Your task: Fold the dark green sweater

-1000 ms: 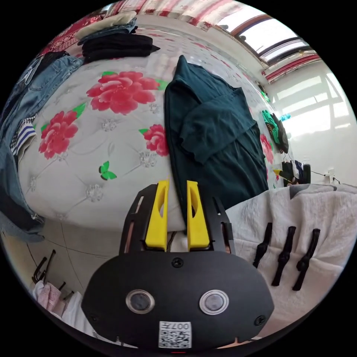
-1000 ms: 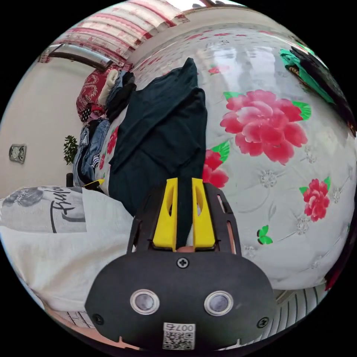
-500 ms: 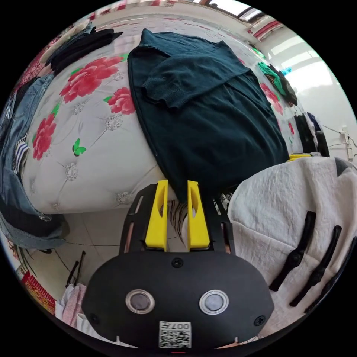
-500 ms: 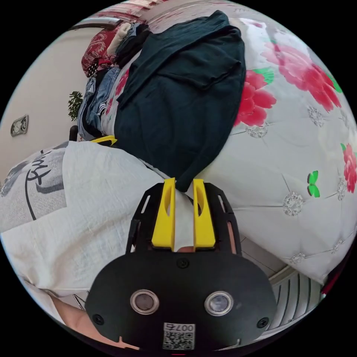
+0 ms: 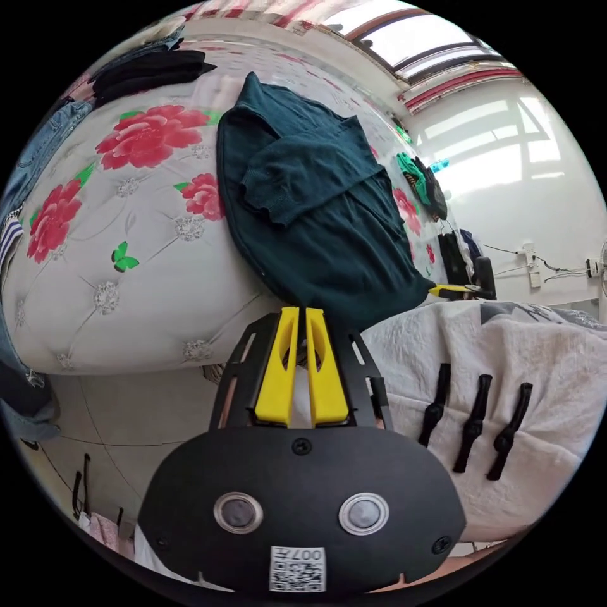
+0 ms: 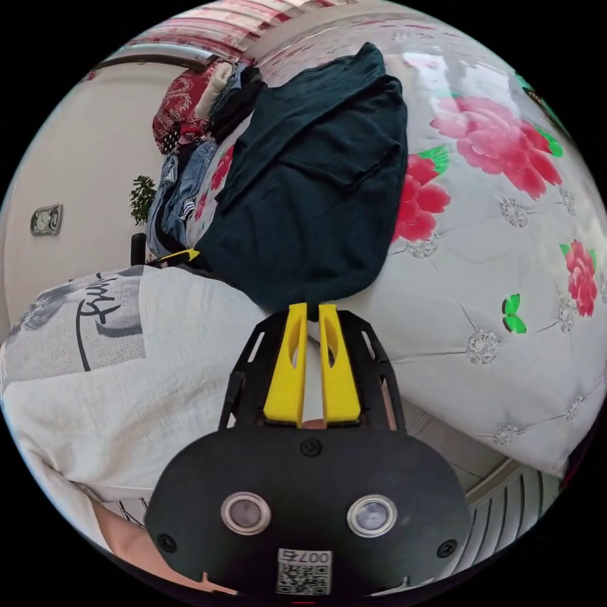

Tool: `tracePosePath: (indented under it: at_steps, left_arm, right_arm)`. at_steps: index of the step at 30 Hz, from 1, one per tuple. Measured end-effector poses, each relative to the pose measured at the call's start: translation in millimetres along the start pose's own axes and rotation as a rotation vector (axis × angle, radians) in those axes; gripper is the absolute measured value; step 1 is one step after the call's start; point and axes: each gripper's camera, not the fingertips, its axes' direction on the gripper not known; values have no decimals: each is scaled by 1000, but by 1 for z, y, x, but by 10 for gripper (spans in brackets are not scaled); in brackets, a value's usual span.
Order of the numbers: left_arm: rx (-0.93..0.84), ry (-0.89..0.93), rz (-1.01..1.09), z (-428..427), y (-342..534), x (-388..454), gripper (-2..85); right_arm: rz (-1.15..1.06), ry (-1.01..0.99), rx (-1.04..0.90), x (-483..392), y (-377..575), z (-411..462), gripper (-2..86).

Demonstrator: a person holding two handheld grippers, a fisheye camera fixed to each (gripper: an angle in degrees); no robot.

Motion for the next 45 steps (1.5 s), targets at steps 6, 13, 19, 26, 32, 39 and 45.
tracePosePath:
  at_steps: [6,13,19,26,32,39,45]
  left_arm:
    - [160,115,24,-40,-37,-10,-6]
    - [326,175,-123,-68,-137,-57,2]
    - [343,155,-402,-38,-179,-99,52]
    - [216,-55,-304,-25,-130,-107,81]
    - [197,-121,-129,-13,-121,-72,91]
    - [108,-152,-176,-4,-143,-72,104]
    - [211,-213,-95,-40,-110,-64,104]
  right_arm:
    - [28,-133,195,3,-17,-48,5]
    - [-25,-202,397,-1,-116,-120,14]
    - [21,-120,412,8,-204,-91,48]
    - [132,93,394,29,-140,-48,74]
    - [46,246,302,9,-111,-23,89]
    - [-42,333,142,-9,-140,20,88]
    - [0,286,145,-9,-138,16,74]
